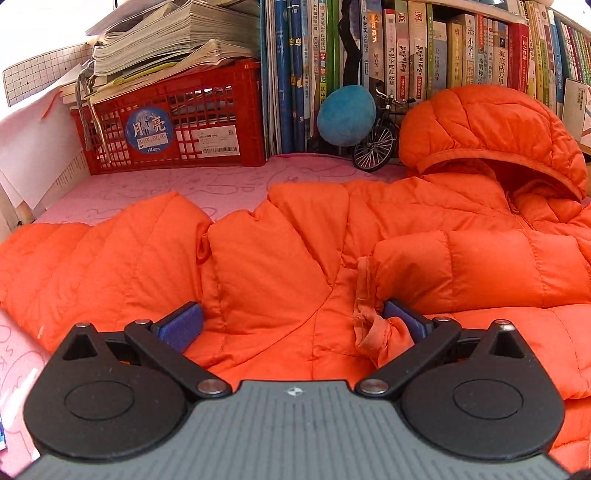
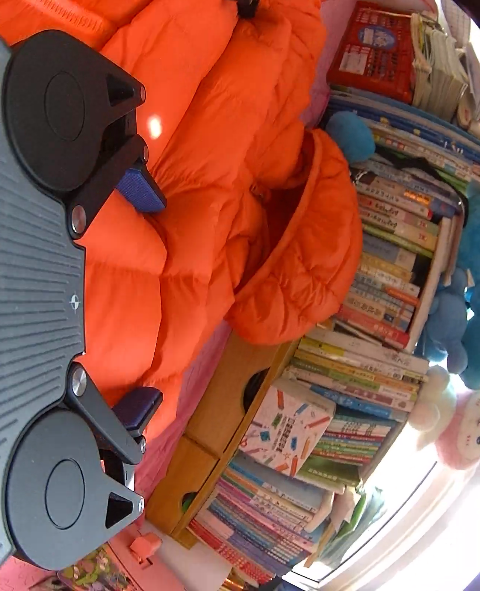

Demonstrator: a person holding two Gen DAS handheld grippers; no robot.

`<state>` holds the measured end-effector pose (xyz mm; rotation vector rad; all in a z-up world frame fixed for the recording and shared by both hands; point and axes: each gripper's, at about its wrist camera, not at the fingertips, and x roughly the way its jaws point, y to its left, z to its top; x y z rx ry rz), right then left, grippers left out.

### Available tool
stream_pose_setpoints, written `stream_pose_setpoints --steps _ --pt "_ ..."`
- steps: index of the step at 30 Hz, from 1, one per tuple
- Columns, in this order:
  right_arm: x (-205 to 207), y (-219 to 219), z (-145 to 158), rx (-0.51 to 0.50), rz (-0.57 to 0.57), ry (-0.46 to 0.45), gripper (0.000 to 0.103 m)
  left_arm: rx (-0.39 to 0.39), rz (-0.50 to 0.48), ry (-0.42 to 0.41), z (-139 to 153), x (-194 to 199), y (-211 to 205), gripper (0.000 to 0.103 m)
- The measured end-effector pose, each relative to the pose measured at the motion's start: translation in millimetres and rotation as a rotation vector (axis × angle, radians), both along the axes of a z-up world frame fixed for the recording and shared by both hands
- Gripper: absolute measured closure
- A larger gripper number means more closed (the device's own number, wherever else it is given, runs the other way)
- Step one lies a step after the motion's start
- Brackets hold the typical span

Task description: Fold clothes

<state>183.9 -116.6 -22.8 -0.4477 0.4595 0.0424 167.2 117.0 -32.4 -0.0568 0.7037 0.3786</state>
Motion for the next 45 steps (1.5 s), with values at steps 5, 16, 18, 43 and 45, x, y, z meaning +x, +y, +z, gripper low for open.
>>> stream_pose_setpoints --steps 5,16,18,43,45 --pt "10 -71 -6 0.047 -0.175 0.015 0.001 0.003 -0.006 0.0 0 1 -1 0.0" --pt "-24 -47 18 0.097 -0.103 -0.063 0.009 -0.079 0.062 -0.075 19 -30 40 0.0" --pt "-34 -26 33 0.164 0.008 -0.047 0.032 -0.115 0.135 -0.09 23 -41 65 0.0" --pt "-41 140 -1 0.26 0.406 0.22 0.03 -0.274 0.538 -0.161 7 -65 226 0.025" --pt "-40 139 -2 0.264 0.404 0.224 0.029 -0.275 0.541 -0.197 5 -67 226 0.052"
